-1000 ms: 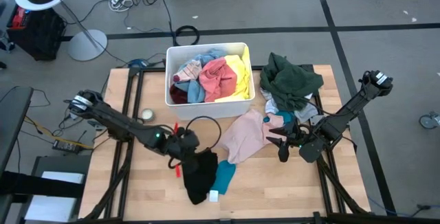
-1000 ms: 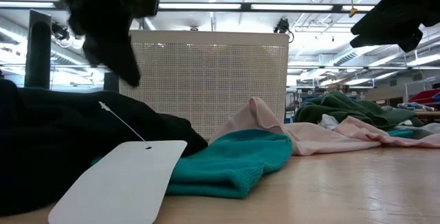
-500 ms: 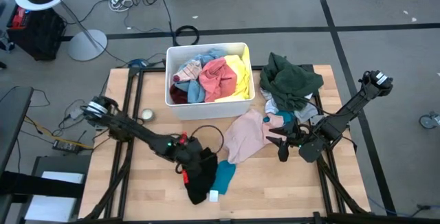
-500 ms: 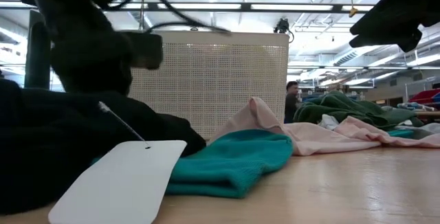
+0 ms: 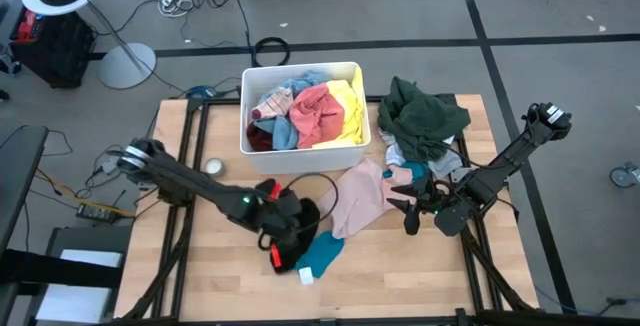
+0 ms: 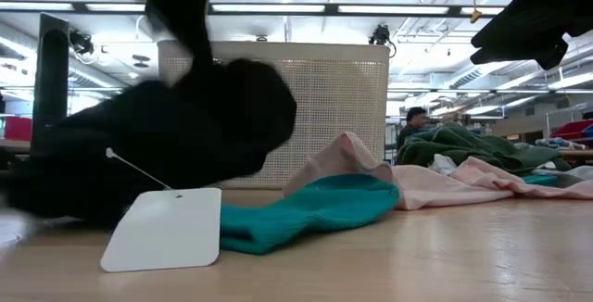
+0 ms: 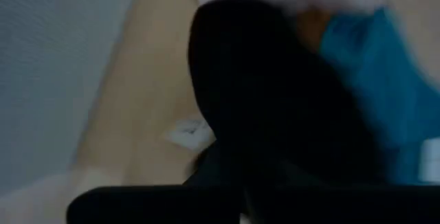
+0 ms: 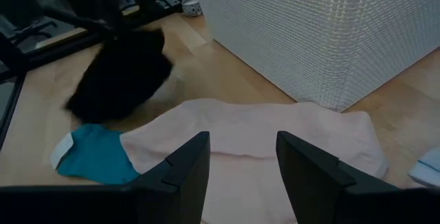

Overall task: Sort clothes
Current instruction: Put the black shorts into the laundry bin

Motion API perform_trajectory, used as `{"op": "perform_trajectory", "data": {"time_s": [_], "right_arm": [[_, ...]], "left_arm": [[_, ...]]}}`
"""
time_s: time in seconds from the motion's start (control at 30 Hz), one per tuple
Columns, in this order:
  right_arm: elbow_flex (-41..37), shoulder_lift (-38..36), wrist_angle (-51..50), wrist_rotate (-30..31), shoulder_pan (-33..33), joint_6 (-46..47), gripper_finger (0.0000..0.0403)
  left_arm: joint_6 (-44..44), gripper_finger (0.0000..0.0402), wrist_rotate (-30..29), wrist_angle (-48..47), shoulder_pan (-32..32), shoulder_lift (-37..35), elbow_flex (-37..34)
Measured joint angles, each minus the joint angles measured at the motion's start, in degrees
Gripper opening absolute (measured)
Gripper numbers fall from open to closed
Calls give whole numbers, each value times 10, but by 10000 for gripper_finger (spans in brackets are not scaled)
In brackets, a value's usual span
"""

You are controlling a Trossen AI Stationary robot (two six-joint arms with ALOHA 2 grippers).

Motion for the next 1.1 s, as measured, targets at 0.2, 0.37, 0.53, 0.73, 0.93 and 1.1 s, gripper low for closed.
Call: {"op": "perform_trajectory", "data": {"time_s": [0.2,0.37,0.53,0.73,0.93,1.1], "right_arm": [[0,0,0,0,0,0,171],[0,0,1,0,0,0,171],[0,0,1,3,-5,-3,171],[0,0,0,-1,-16,-9,171],[0,0,0,-3,-18,-14,171],[0,0,-2,-5,-18,-20,171]], "left_arm": [[37,1,-82,-127,15,-58,122],[97,1,-148,-222,61,-70,232],[198,0,-172,-240,151,-70,331],[302,0,-187,-224,276,-70,415],[347,0,-181,-198,378,-70,468],[357,0,-170,-200,419,-69,474]]}}
